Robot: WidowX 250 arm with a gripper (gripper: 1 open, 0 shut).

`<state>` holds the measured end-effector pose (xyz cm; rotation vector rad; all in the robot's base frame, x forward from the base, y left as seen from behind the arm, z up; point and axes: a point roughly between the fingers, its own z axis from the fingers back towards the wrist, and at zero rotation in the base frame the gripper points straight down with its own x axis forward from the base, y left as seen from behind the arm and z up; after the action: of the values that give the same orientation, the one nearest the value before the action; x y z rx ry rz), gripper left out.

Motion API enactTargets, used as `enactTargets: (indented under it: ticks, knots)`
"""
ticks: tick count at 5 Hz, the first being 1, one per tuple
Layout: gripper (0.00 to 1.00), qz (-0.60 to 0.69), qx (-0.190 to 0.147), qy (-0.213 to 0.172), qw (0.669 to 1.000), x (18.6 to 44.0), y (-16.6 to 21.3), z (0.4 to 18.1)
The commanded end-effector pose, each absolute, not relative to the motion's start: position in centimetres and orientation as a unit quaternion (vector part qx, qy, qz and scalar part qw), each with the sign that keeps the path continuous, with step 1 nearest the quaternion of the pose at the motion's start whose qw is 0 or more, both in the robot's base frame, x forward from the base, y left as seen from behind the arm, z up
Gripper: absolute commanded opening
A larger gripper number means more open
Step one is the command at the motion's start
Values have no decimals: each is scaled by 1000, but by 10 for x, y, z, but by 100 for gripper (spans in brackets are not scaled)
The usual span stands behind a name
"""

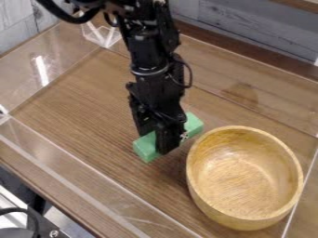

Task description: Put the green block in the brown bowl

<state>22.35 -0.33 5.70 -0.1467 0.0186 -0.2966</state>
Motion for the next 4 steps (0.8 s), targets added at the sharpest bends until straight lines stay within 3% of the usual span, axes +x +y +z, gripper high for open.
enactTargets:
  ticks: [1, 4]
  knots:
    - [0, -148, -65, -27, 986, 236, 0, 74]
    - [0, -147, -62, -38, 986, 242, 3, 80]
